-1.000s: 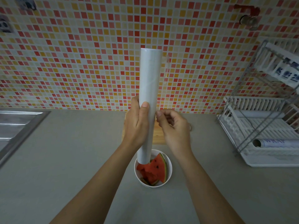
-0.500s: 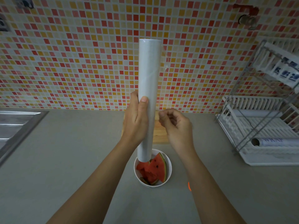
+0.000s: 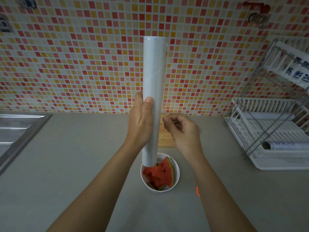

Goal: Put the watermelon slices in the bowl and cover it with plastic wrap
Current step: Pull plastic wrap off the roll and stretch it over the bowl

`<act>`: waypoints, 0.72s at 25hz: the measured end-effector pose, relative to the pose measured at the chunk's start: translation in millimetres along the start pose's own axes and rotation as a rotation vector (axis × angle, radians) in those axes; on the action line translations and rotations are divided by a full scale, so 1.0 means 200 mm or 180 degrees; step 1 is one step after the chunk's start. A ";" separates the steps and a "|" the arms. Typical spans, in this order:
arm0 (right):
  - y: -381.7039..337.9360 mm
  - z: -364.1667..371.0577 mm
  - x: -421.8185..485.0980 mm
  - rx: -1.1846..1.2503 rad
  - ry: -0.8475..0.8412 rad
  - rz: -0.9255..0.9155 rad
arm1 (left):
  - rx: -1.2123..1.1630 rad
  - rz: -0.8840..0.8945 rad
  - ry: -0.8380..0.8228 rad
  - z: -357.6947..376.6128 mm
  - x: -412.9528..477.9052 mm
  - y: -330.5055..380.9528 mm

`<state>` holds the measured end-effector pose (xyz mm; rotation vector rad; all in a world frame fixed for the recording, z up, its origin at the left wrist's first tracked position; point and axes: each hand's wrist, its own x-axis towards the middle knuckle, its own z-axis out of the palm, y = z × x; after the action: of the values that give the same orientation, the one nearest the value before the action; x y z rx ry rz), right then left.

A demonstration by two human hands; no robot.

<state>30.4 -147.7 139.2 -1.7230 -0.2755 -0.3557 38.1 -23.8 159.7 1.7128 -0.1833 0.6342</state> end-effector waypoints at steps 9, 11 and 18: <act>0.01 0.02 -0.07 -0.0044 0.0052 0.0071 | -0.0182 0.0074 0.0090 0.02 0.02 0.03; 0.01 0.00 -0.06 -0.0290 0.0046 0.0001 | -0.0160 0.0085 0.0060 0.02 0.02 0.03; 0.05 0.01 -0.10 -0.0394 0.0045 0.0103 | -0.0138 0.0087 0.0114 0.03 0.05 0.03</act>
<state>16.1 -146.8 122.6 -1.8436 -0.2189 -0.3674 44.4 -28.5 169.2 1.6584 -0.1941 0.6761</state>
